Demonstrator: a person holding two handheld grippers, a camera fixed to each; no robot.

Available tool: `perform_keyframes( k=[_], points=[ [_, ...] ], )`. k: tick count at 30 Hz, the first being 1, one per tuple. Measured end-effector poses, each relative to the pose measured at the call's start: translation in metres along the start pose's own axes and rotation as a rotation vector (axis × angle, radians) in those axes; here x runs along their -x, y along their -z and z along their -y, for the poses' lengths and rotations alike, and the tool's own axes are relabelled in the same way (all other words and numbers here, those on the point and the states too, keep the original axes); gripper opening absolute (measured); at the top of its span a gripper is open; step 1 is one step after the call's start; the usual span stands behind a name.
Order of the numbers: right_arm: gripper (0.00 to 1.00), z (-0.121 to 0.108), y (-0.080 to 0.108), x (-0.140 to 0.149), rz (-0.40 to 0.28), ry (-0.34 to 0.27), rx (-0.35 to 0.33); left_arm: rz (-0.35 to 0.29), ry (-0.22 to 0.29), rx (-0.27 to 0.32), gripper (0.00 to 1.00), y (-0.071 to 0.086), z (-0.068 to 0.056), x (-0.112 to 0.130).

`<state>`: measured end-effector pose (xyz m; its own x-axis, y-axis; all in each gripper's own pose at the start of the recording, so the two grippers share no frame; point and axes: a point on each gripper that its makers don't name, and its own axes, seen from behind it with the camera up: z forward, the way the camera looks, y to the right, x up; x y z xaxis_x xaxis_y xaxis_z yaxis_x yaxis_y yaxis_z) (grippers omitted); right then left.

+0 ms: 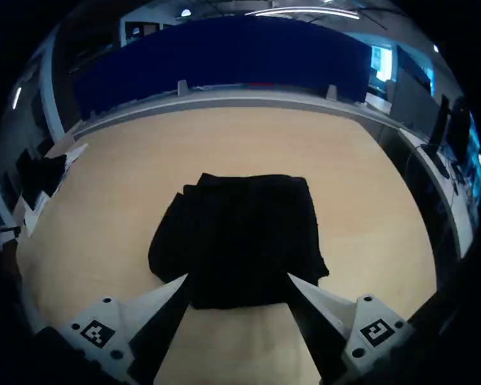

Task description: Fold towel

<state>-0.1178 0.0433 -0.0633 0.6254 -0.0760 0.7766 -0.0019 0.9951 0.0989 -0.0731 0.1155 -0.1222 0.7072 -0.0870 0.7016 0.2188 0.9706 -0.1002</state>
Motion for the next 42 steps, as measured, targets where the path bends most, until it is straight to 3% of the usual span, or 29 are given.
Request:
perform_keyframes(
  k=[9, 18, 30, 33, 42],
  points=[
    [1.0, -0.001, -0.008, 0.01, 0.031, 0.013, -0.013, -0.002, 0.011, -0.005, 0.92, 0.001, 0.003, -0.001],
    [1.0, 0.004, 0.018, -0.006, -0.035, -0.014, -0.019, -0.006, 0.008, -0.007, 0.92, 0.0, 0.002, -0.002],
    [1.0, 0.008, 0.036, -0.01, -0.083, -0.043, -0.026, -0.009, -0.004, -0.002, 0.92, 0.002, -0.002, -0.005],
    [1.0, 0.012, 0.046, -0.021, -0.131, -0.073, -0.035, -0.015, -0.003, -0.005, 0.92, 0.002, -0.001, -0.007],
    [1.0, 0.022, 0.077, -0.071, -0.366, -0.168, -0.067, -0.036, -0.005, -0.006, 0.92, 0.003, 0.003, -0.012]
  ],
)
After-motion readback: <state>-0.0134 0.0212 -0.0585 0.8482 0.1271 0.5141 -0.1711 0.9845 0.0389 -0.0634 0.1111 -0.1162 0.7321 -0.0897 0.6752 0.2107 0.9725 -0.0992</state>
